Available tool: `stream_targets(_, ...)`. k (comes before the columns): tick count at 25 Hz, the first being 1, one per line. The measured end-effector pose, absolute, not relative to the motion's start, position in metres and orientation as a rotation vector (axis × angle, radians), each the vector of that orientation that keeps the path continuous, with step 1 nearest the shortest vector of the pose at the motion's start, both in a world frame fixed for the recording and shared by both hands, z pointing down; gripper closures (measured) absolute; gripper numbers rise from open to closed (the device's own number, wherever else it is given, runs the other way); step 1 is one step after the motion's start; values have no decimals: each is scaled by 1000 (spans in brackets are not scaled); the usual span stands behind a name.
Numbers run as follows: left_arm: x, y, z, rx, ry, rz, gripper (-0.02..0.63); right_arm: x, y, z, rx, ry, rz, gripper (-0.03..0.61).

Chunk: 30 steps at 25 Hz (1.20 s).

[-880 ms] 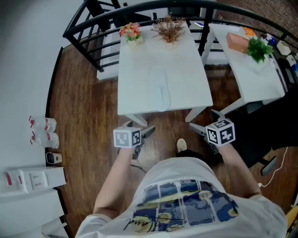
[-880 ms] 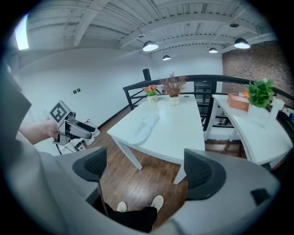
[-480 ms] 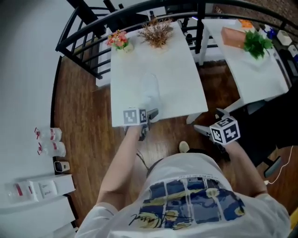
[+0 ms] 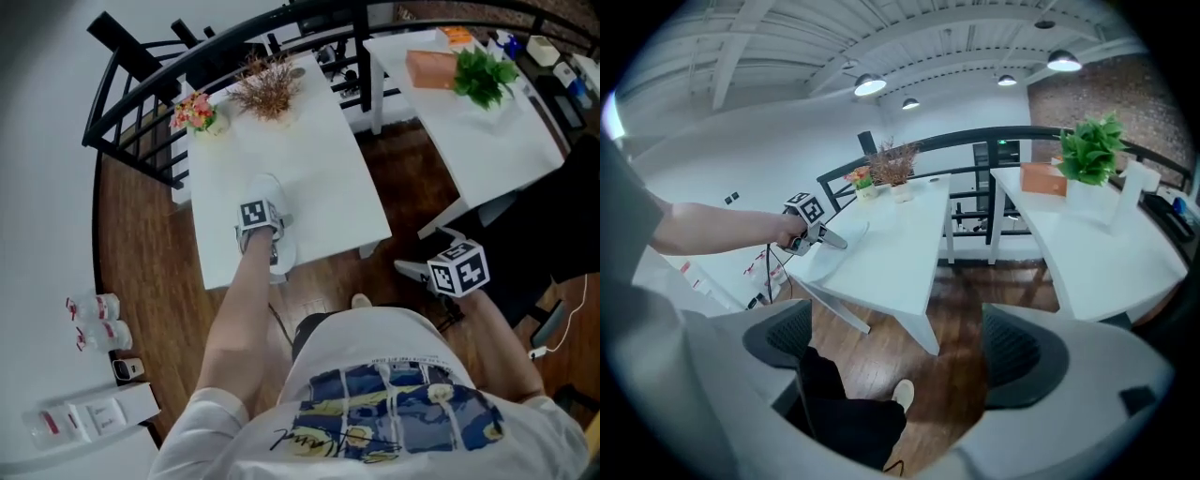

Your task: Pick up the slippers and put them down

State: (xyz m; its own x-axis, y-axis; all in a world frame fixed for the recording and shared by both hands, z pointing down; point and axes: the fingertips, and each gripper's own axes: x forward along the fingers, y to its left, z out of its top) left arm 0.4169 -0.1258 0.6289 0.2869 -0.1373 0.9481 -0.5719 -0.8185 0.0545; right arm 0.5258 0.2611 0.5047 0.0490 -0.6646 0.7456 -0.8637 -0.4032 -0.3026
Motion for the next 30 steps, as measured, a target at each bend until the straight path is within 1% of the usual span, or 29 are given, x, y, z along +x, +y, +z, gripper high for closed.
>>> stream_targets(3, 420, -131, 649, 2140, -680, 1646, 28, 536, 275, 505, 2122, -1536, 1300, -5)
stream_targets(5, 423, -128, 661, 2113, -675, 1662, 23, 542, 282, 507, 2138, -1522, 1316, -5)
stream_targets(8, 427, -124, 662, 2115, -617, 1632, 55, 547, 290, 510, 2154, -1506, 1339, -5)
stream_targets(9, 427, -123, 660, 2127, -601, 1636, 103, 547, 292, 511, 2157, -1503, 1346, -5)
stream_targets(10, 427, -123, 659, 2139, -591, 1646, 137, 548, 293, 512, 2156, -1503, 1351, -5)
stream_targets(14, 423, -121, 653, 2166, -595, 1656, 150, 551, 287, 510, 2144, -1529, 1331, -5)
stream_targets(19, 420, -112, 636, 2205, -563, 1588, 156, 547, 267, 505, 2103, -1590, 1289, -5)
stream_targets(22, 412, -109, 621, 2218, -559, 1527, 181, 541, 253, 503, 2075, -1633, 1257, -5)
stream_targets(30, 345, -114, 574, 2249, -591, 1376, 186, 488, 208, 498, 1929, -1771, 1195, -5)
